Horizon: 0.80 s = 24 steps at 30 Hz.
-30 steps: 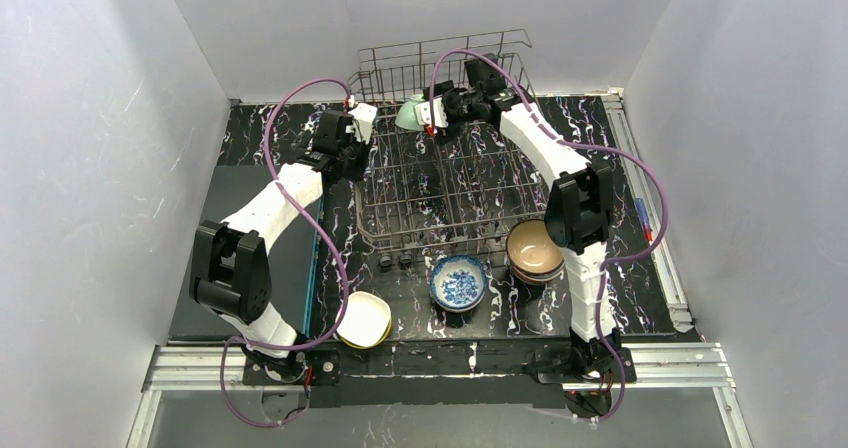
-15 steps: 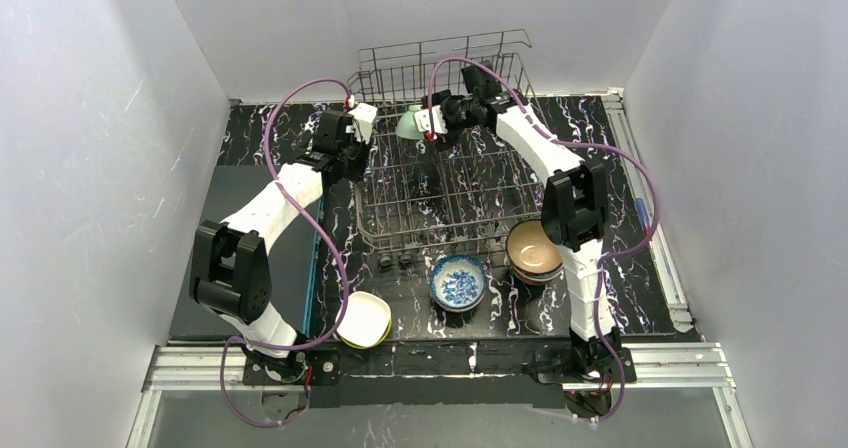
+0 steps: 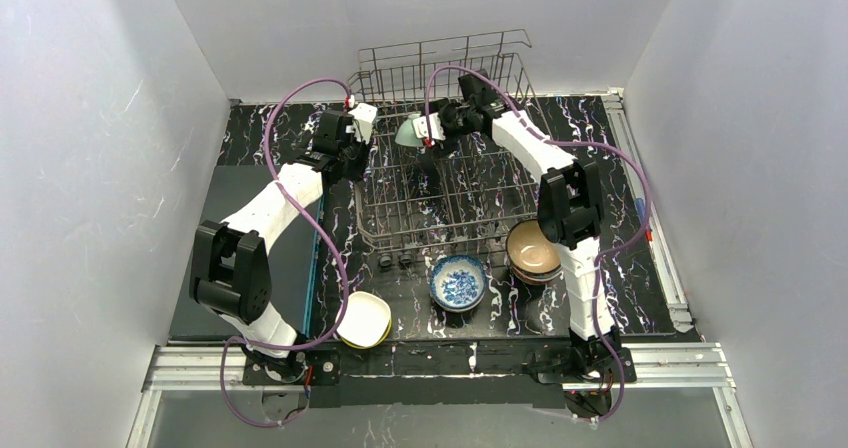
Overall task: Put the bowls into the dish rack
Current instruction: Turn the bowl upside down on the dish rack.
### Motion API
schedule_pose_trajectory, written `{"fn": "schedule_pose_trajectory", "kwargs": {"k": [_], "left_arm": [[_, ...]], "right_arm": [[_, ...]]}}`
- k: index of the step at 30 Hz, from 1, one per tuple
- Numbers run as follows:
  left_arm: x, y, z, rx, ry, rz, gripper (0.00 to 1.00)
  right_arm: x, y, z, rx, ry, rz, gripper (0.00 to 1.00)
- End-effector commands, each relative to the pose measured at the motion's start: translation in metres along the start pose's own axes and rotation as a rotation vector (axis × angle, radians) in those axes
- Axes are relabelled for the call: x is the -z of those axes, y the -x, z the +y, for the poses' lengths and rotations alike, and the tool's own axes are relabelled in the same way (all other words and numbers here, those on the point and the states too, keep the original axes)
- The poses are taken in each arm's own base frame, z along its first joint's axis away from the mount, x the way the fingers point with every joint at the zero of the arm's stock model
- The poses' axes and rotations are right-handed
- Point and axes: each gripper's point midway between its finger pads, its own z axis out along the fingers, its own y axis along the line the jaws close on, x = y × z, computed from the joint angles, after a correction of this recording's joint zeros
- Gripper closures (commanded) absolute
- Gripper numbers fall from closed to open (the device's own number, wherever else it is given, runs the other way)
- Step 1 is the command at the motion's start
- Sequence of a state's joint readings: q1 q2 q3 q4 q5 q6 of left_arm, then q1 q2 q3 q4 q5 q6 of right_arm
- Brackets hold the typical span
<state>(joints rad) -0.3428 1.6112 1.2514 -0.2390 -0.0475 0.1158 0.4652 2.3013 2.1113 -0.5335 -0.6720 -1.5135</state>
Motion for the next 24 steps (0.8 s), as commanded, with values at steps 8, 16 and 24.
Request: {"fn": "schedule_pose_trajectory", "kwargs": {"k": [8, 16, 24], "left_arm": [[0.032, 0.019, -0.039, -0.211, -0.166, -0.079, 1.00], [0.034, 0.019, -0.038, -0.211, -0.161, -0.082, 0.99], [0.043, 0.034, -0.029, -0.150, -0.097, -0.146, 0.65]], "right_arm": [[0.024, 0.042, -0.060, 0.073, -0.226, -0.049, 0.01], [0.030, 0.053, -0.069, 0.067, -0.276, -0.045, 0.01], [0.071, 0.099, -0.073, -0.101, -0.442, -0.180, 0.01]]}}
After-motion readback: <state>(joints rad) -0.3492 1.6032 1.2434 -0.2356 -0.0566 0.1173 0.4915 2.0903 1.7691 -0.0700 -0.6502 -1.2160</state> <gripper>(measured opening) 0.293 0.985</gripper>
